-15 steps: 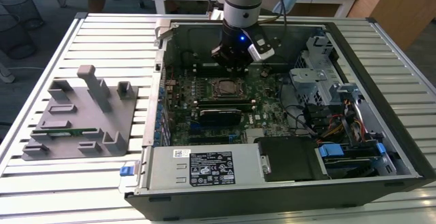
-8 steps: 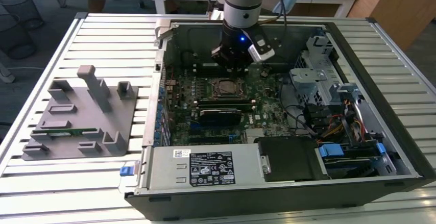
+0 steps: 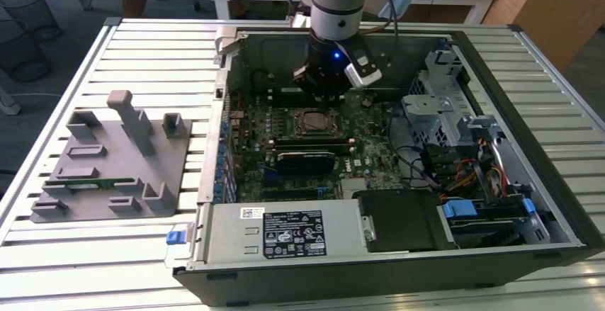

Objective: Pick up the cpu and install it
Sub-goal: 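Install the second cpu locking lever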

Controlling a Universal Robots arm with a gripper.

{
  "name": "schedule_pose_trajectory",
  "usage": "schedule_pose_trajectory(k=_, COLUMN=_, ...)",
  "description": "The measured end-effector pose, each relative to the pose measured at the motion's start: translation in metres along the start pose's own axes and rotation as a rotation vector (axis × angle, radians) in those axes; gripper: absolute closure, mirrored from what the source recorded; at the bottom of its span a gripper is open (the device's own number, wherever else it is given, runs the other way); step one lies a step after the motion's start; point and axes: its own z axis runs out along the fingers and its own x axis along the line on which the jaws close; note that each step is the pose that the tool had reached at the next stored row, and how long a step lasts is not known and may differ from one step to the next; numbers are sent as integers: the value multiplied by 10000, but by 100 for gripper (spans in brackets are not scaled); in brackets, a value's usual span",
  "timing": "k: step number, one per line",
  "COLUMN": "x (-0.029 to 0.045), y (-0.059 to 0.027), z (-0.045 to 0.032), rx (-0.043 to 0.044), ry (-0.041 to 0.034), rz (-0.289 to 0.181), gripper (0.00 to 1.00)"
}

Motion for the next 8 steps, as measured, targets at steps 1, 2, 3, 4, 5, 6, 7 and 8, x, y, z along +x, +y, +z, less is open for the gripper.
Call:
schedule_pose_trajectory(k=1, x=0, y=-5, z=0, rx=0, ry=0, rz=0, gripper=89)
schedule_pose_trajectory(k=2, x=0, y=-9, z=0, rx=0, ry=0, rz=0, gripper=89)
schedule_pose_trajectory(k=3, x=1, y=-14, z=0, rx=-1, ry=0, rz=0, gripper=89)
schedule_pose_trajectory(k=4, x=1, y=-20, z=0, rx=0, ry=0, rz=0, gripper=89)
schedule_pose_trajectory(k=5, x=2, y=-27, z=-1, rx=0, ry=0, rz=0, gripper=89)
schedule_pose_trajectory(k=6, x=2, y=-36, z=-1, rx=0, ry=0, rz=0, gripper=89)
schedule_pose_trajectory(k=7, x=2, y=-46, z=-1, rx=0, ry=0, rz=0, gripper=89)
schedule_pose_trajectory(k=8, x=3, y=-56, z=-2, rx=0, ry=0, rz=0, gripper=89)
